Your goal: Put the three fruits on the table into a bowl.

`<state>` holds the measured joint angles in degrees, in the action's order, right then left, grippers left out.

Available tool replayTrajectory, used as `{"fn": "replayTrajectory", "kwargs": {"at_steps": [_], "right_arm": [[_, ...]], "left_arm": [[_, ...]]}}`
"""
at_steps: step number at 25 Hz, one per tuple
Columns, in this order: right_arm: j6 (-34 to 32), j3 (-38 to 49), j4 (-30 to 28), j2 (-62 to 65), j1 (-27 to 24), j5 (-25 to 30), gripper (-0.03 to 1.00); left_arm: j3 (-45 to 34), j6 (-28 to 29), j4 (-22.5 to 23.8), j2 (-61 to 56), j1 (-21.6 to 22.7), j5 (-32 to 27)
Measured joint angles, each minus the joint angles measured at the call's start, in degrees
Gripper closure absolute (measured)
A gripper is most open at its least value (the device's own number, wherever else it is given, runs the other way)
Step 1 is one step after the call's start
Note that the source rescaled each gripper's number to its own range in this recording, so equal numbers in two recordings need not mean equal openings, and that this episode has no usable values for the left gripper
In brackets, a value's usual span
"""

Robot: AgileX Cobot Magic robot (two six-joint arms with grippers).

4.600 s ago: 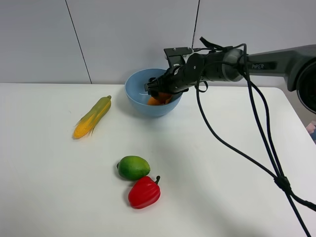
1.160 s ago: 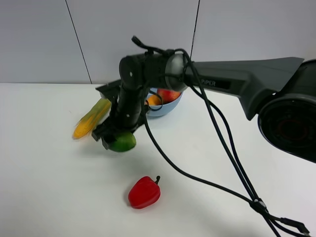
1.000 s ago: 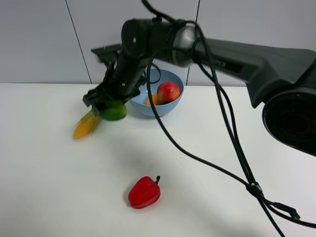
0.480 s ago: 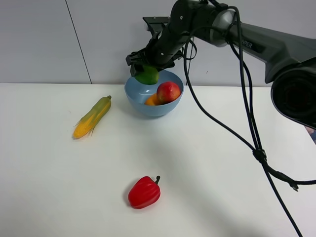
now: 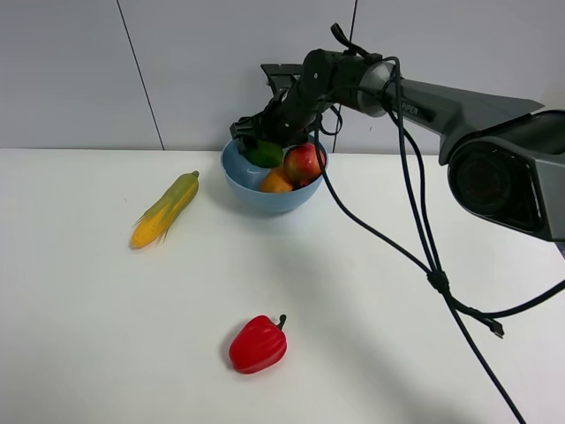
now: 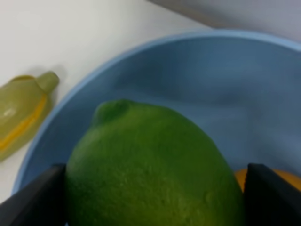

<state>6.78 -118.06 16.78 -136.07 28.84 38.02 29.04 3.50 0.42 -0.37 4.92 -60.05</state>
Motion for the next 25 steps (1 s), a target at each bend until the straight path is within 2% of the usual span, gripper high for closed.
{"fn": "replayTrajectory", "kwargs": {"at_steps": [3, 7, 9, 14, 18, 23, 25], "right_arm": [[-0.5, -0.5, 0.1, 0.0, 0.0, 0.2, 0.63], [-3.4, -1.6, 0.1, 1.5, 0.0, 0.2, 0.39], [-4.6, -1.6, 0.1, 3.6, 0.0, 0.3, 0.33], [-5.0, -1.6, -1.8, 14.9, 0.0, 2.7, 0.31], [-5.0, -1.7, -5.5, 26.4, 0.0, 4.7, 0.31], [-6.4, -1.7, -12.1, 39.2, -0.9, 11.3, 0.31], [-7.5, -1.7, -15.7, 43.2, -1.1, 15.9, 0.31]], "left_arm": [[0.0, 0.0, 0.0, 0.0, 0.0, 0.0], [0.0, 0.0, 0.0, 0.0, 0.0, 0.0], [0.0, 0.0, 0.0, 0.0, 0.0, 0.0], [0.0, 0.0, 0.0, 0.0, 0.0, 0.0], [0.0, 0.0, 0.0, 0.0, 0.0, 0.0], [0.0, 0.0, 0.0, 0.0, 0.0, 0.0], [0.0, 0.0, 0.0, 0.0, 0.0, 0.0]]}}
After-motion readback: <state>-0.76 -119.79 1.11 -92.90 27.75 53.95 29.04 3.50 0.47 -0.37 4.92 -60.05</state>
